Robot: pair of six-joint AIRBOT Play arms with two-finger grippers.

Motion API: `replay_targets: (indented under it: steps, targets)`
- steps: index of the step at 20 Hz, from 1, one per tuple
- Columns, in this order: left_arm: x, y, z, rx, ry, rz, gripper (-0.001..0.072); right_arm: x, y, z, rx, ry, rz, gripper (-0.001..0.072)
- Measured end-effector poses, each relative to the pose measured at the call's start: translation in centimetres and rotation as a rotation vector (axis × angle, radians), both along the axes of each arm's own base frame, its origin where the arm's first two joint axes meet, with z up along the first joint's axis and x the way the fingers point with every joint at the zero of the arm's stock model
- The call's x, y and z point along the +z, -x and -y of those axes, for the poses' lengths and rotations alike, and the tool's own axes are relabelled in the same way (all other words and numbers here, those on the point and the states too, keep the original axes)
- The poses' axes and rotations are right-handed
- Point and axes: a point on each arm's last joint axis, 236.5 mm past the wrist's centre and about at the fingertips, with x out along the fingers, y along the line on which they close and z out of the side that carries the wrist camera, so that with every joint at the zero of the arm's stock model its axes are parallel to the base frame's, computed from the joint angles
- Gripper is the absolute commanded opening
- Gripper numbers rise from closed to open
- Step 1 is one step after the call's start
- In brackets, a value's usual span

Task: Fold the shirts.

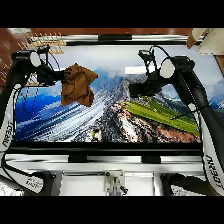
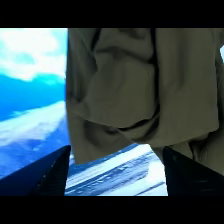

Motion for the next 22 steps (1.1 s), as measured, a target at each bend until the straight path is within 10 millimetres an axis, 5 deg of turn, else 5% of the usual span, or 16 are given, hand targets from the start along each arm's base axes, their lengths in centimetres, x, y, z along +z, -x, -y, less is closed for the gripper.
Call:
replay_targets:
  steps: [7, 8, 9, 13, 16, 18, 20, 22]
  targets:
    - [-7.2, -1.0, -0.2, 0.072, 0.313, -0.135, 0.0707, -1.6, 0.8, -0.4, -0.002, -0.006, -0.08, 0.0584]
    - [-7.7, -1.2, 0.3, 0.062, 0.33, -0.132, 0.051, -1.7, 0.8, -0.4, -0.003, -0.003, -0.082, 0.0584]
    - [-8.0, -1.5, 1.1, 0.05, 0.352, -0.127, 0.0039, -1.8, 0.8, -0.3, -0.003, 0.001, -0.082, 0.0584]
    - [-6.7, -3.1, 3.5, 0.014, 0.44, -0.063, 0.0025, -2.1, 0.5, 0.4, -0.012, 0.031, -0.077, 0.0584]
    - [0.1, -4.9, 5.8, -0.087, 0.5, 0.089, 0.0025, -1.8, 0.5, 2.0, -0.036, 0.05, -0.082, 0.0584]
    - [8.2, -4.7, 8.8, -0.228, 0.5, 0.25, 0.0025, -0.2, 0.2, 4.0, -0.076, 0.045, -0.053, 0.0584]
    - [17.3, -1.9, 13.1, -0.391, 0.489, 0.422, 0.0026, 3.0, -0.1, 6.7, -0.138, 0.027, 0.019, 0.0584]
    - [23.8, 2.5, 17.8, -0.534, 0.496, 0.536, 0.0026, 7.5, -0.1, 9.8, -0.214, 0.005, 0.133, 0.0583]
